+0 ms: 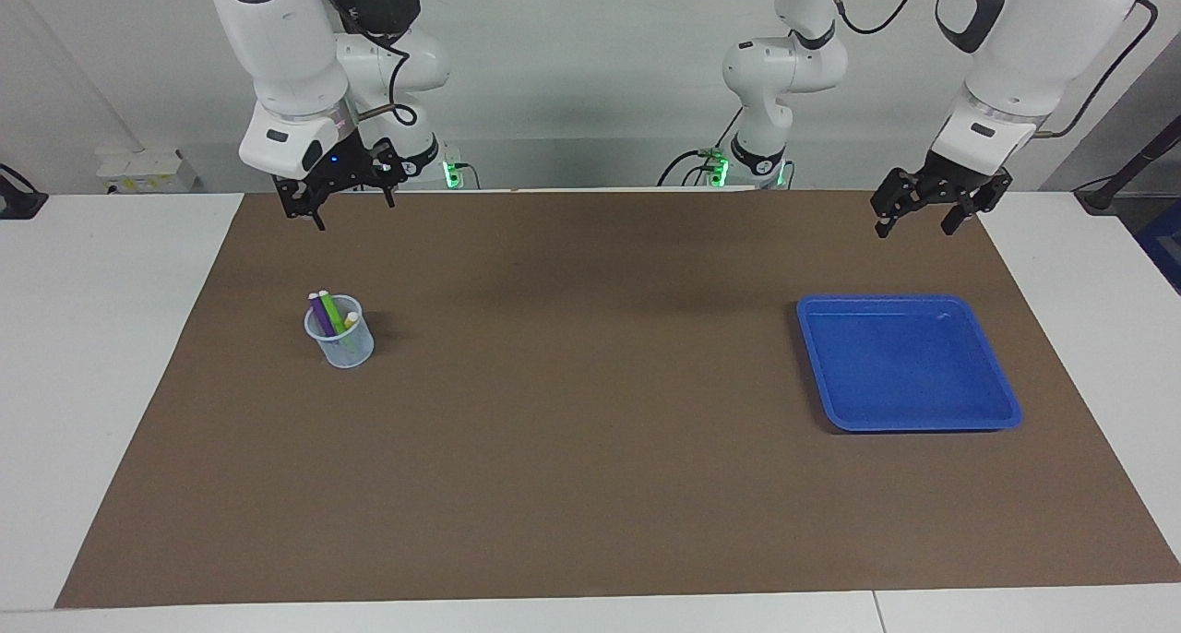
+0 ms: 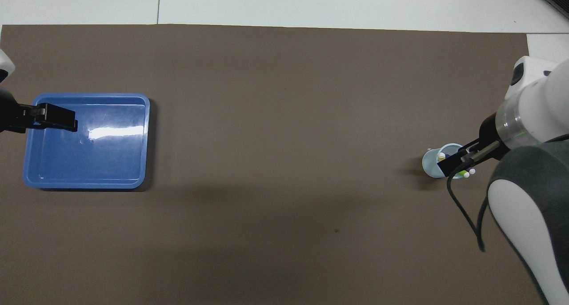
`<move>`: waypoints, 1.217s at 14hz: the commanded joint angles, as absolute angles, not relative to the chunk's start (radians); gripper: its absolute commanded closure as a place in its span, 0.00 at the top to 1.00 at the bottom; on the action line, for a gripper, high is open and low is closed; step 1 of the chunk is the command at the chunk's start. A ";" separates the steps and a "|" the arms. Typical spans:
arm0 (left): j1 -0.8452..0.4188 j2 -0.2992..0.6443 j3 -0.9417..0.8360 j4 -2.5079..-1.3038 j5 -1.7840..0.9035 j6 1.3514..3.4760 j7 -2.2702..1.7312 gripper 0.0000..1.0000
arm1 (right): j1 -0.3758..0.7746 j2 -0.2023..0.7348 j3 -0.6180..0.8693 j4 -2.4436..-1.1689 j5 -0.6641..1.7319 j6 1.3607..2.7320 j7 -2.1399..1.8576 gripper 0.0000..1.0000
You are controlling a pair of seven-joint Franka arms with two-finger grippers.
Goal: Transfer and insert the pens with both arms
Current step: 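Lower the yellow pen into the white cup with the right gripper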
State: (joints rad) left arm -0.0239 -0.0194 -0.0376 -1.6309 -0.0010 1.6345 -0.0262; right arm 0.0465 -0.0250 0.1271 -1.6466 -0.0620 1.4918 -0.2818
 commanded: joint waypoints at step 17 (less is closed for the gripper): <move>-0.061 -0.023 0.002 -1.640 0.012 1.634 -0.037 1.00 | 0.008 -0.067 0.152 -1.674 -0.012 1.525 -0.147 1.00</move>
